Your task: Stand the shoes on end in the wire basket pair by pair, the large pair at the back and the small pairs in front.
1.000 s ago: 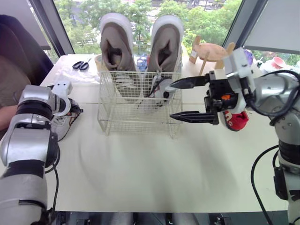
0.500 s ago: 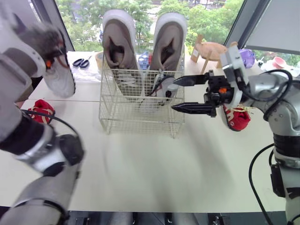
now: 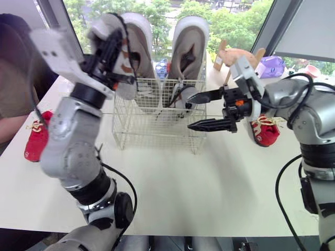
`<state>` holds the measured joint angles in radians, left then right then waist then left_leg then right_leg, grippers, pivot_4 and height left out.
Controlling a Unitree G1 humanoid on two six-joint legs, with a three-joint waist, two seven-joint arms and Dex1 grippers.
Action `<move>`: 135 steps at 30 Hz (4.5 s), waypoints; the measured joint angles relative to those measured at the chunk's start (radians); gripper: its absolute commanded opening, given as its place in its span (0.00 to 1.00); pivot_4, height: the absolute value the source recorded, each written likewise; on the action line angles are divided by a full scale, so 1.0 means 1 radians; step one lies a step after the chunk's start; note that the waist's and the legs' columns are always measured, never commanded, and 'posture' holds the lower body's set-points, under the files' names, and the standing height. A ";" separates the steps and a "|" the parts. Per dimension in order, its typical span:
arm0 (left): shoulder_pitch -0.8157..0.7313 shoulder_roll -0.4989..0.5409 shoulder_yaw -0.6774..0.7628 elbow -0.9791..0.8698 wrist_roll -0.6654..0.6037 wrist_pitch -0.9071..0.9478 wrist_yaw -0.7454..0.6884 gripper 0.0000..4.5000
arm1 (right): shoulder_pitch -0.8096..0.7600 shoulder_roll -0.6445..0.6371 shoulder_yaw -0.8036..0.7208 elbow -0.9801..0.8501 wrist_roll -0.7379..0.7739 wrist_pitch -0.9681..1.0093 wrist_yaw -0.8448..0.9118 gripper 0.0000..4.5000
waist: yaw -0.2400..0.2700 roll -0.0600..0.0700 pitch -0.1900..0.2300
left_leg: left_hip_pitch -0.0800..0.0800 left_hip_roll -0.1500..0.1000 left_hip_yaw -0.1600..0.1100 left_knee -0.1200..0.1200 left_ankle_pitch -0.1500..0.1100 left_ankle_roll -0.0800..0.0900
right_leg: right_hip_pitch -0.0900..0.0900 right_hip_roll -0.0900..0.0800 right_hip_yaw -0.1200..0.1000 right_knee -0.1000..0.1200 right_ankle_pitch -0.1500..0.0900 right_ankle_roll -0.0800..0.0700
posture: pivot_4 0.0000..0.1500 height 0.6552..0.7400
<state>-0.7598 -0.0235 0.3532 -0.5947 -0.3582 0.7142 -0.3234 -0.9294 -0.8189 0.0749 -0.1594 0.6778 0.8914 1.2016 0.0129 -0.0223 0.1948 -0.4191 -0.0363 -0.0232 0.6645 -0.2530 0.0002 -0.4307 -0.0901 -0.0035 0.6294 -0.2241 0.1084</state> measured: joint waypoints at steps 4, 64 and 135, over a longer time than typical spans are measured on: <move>0.022 -0.002 -0.104 0.095 0.028 -0.192 0.000 0.02 | 0.021 -0.019 -0.021 -0.048 0.027 0.055 -0.028 1.00 | 0.002 0.000 0.000 | 0.000 0.000 0.000 0.000 0.000 0.001 | 0.001 -0.001 0.000 0.000 0.000 0.000 | 1.00 1.00; 0.706 0.506 -0.373 -0.117 -0.678 0.083 0.001 0.99 | 0.696 0.301 -0.548 0.189 -0.262 -0.458 -0.833 1.00 | -0.002 0.013 -0.007 | 0.010 0.001 0.005 -0.001 -0.001 0.004 | 0.009 0.002 0.004 0.000 -0.003 -0.005 | 1.00 1.00; -0.352 0.797 -0.104 0.794 -1.293 0.391 -0.147 0.69 | -0.294 0.212 -0.038 0.269 -0.272 -0.770 -0.030 0.47 | -0.027 0.012 0.000 | 0.009 0.000 0.000 -0.003 -0.001 0.002 | 0.006 0.003 0.002 0.001 -0.003 -0.001 | 1.00 1.00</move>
<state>-1.1118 0.7731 0.2493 0.1991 -1.6516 1.1057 -0.4704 -1.2237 -0.6065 0.0367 0.1099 0.4056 0.1211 1.1721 -0.0144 -0.0100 0.1943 -0.4099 -0.0360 -0.0231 0.6612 -0.2536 0.0018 -0.4245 -0.0874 -0.0019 0.6307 -0.2276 0.1070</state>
